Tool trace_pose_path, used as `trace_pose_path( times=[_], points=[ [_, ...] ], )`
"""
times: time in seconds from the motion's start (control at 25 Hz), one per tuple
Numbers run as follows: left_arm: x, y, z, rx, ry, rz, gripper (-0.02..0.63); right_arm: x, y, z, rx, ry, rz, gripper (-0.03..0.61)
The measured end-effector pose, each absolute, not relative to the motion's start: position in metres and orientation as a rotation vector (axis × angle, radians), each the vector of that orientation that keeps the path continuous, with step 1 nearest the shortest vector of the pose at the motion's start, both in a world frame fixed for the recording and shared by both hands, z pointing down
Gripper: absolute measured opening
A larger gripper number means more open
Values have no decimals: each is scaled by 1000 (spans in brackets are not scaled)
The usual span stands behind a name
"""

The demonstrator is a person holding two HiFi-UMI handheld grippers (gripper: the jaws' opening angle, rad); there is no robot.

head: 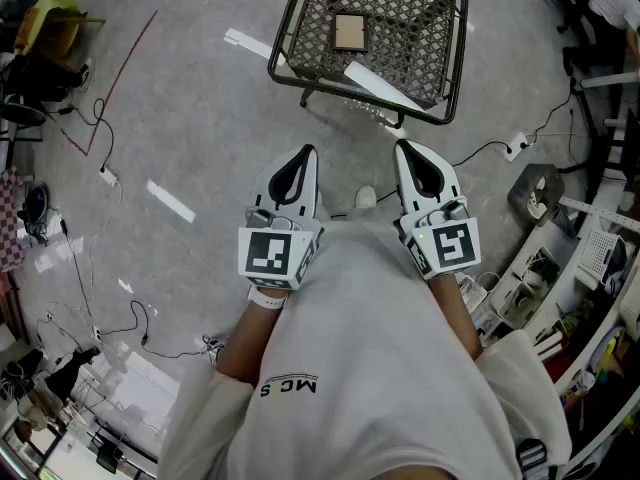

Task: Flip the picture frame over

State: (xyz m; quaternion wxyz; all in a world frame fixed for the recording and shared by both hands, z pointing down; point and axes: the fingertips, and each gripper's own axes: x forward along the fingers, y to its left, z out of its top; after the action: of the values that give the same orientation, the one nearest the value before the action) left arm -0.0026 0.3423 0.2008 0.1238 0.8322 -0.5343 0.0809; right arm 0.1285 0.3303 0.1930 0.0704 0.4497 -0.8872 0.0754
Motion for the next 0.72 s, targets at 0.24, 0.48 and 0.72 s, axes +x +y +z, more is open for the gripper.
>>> trace_pose_path(
  times=[0.24, 0.48, 0.72],
  points=[
    [25, 344, 202, 2414, -1547, 254, 25, 152, 330, 196, 1363, -2669, 267, 15],
    [56, 343, 207, 2399, -1557, 275, 25, 185, 328, 203, 1343, -2673, 267, 17],
    [84, 345, 213, 2382, -1570, 277, 25, 220, 325, 201, 1347, -2706, 229, 18]
  ],
)
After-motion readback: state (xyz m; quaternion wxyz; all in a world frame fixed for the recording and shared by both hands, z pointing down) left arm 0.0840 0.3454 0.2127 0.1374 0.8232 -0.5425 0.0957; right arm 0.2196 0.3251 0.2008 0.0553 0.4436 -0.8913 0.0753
